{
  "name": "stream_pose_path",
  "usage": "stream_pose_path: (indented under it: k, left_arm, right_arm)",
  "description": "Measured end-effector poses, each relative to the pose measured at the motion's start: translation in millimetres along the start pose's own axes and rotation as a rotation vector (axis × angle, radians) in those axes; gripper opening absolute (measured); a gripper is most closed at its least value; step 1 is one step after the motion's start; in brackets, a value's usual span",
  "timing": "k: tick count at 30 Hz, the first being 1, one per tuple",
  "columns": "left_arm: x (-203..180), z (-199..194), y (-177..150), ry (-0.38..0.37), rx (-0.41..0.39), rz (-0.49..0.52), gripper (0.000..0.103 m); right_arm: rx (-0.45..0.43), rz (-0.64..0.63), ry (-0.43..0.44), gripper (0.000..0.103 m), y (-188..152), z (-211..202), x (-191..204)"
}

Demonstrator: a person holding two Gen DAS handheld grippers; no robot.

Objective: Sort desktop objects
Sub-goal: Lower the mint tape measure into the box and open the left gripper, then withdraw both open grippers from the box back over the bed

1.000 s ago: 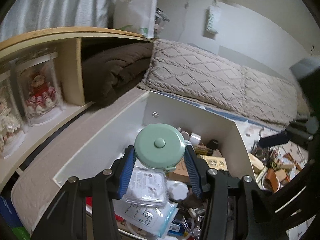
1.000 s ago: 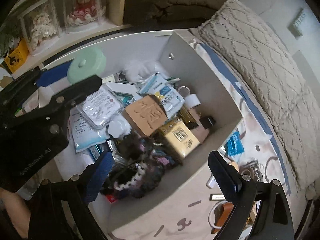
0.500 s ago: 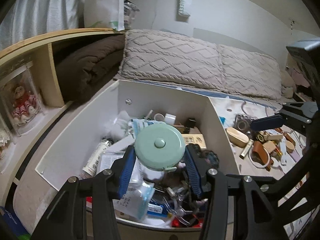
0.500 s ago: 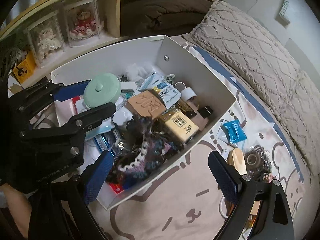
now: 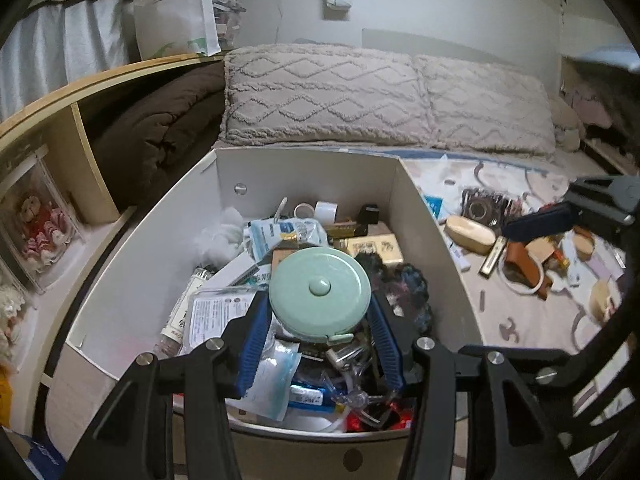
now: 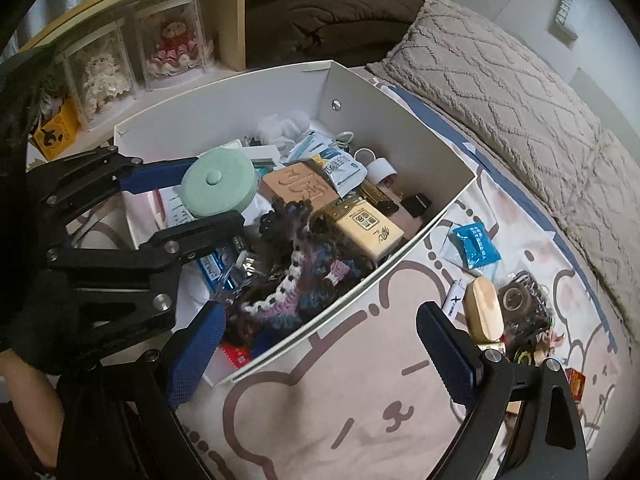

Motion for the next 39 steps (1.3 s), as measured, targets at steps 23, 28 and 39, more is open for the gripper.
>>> stream_pose_path:
  k: [23,28,39]
  left_arm:
    - [10,-6,5,0.053,-0.03,-0.053,0.094]
    - [10,-9,11,0.062,-0.062,-0.07,0.103]
    - [10,-22,23,0.027,-0.126,-0.164,0.103]
  right_arm:
    - [-0.082,0.0,-0.022,0.103,-24,-7,4]
    - [-0.124,0.03,-0.06,0.103,-23,-11,-1]
    - [-0.253,0.113,-0.133,0.103,-24,-30,-18]
Point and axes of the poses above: each gripper's, at about its wrist camera, not at the fingertips, and z roughly the way its jaws point, x to its left, y to its top, the point moved 8 cm from there along z, roughly the way its jaws point, and after that the axes turned 8 degrees about -z, right-handed, at the moved point
